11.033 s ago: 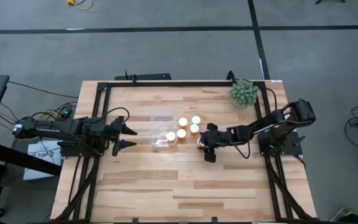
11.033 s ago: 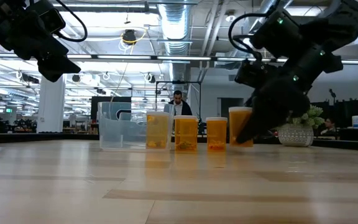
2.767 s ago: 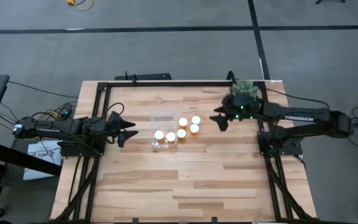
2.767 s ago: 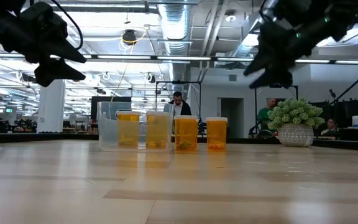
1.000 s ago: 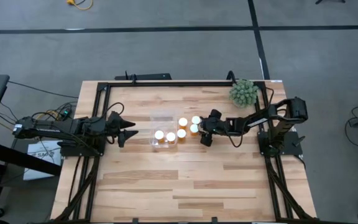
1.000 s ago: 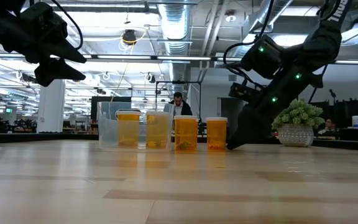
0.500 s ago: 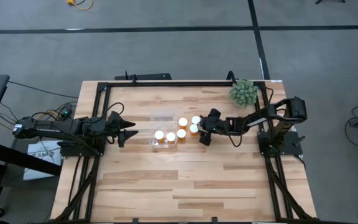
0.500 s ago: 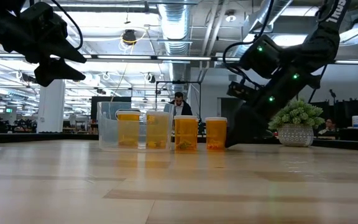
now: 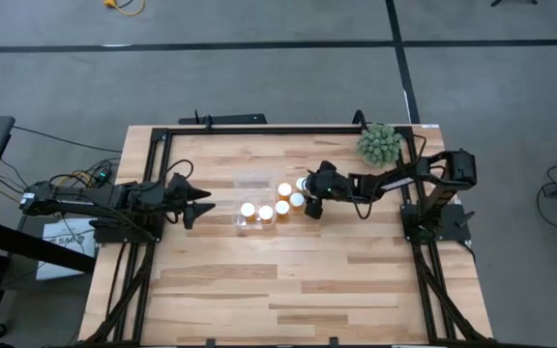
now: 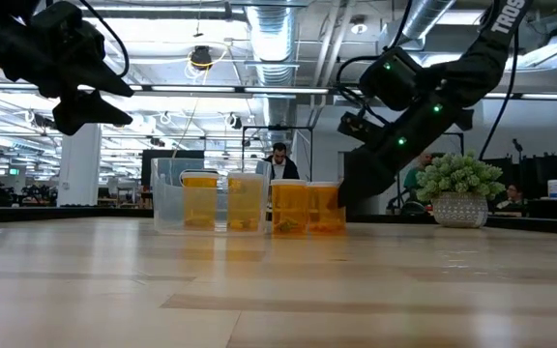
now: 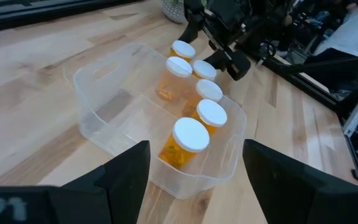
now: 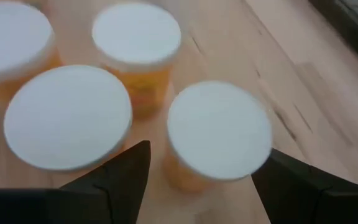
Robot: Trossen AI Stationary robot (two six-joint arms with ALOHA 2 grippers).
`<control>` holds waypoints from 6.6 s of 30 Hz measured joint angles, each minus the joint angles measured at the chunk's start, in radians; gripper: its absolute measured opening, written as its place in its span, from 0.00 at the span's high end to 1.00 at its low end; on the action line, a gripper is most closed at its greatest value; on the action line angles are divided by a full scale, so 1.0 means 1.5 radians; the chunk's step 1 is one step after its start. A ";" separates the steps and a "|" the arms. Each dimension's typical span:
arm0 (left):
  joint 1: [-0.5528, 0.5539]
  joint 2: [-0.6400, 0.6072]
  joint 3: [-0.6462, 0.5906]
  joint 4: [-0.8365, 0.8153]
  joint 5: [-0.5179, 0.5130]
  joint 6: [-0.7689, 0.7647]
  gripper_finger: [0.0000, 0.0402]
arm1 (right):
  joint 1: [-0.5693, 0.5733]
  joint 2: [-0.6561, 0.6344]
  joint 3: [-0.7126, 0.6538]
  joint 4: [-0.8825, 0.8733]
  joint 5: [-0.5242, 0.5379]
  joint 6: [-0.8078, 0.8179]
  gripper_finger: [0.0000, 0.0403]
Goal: Pick and place pill bottles into a basket
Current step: Put the orange pill bottle into the transparent container
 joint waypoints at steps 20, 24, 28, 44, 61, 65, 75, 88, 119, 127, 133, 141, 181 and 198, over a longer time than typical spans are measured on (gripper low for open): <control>0.000 0.000 0.000 0.000 0.005 -0.004 0.39 | -0.003 0.001 0.008 -0.004 -0.001 -0.011 0.46; 0.000 0.000 0.000 0.000 0.005 -0.004 0.39 | -0.003 0.001 0.008 -0.004 0.000 -0.011 0.53; 0.000 0.000 0.000 0.000 0.005 -0.004 0.39 | -0.003 0.001 0.008 -0.003 0.002 -0.011 0.58; 0.000 0.000 0.000 0.000 0.005 -0.004 0.39 | -0.027 0.000 0.050 -0.018 0.014 -0.005 0.58; 0.000 0.000 0.000 -0.001 0.005 -0.004 0.39 | -0.061 0.000 0.259 -0.192 0.023 -0.075 0.58; 0.000 0.000 0.000 -0.001 0.005 -0.003 0.39 | -0.044 0.000 0.311 -0.221 0.004 -0.101 0.58; 0.000 0.000 0.000 -0.001 0.005 -0.003 0.39 | 0.010 0.000 0.372 -0.224 -0.069 -0.107 0.57; 0.000 0.000 0.000 -0.001 0.001 -0.002 0.39 | 0.035 0.102 0.372 -0.157 -0.085 -0.022 0.58; 0.000 0.000 0.000 0.000 0.002 0.000 0.39 | 0.056 0.187 0.372 -0.130 -0.086 0.002 0.58; 0.000 0.000 0.000 0.000 0.004 -0.004 0.39 | 0.075 0.187 0.372 -0.130 -0.086 0.018 0.58; 0.000 0.000 0.000 0.000 0.004 -0.004 0.39 | 0.077 0.187 0.372 -0.131 -0.085 0.018 0.58; 0.000 0.000 0.000 0.000 0.004 -0.004 0.39 | 0.073 0.187 0.372 -0.137 -0.085 0.009 0.58; 0.000 0.000 0.000 0.040 0.005 0.012 0.39 | 0.046 0.186 0.373 -0.165 -0.091 -0.027 0.58; 0.000 0.000 0.000 0.040 0.006 0.012 0.39 | 0.046 0.186 0.373 -0.176 -0.119 -0.028 0.44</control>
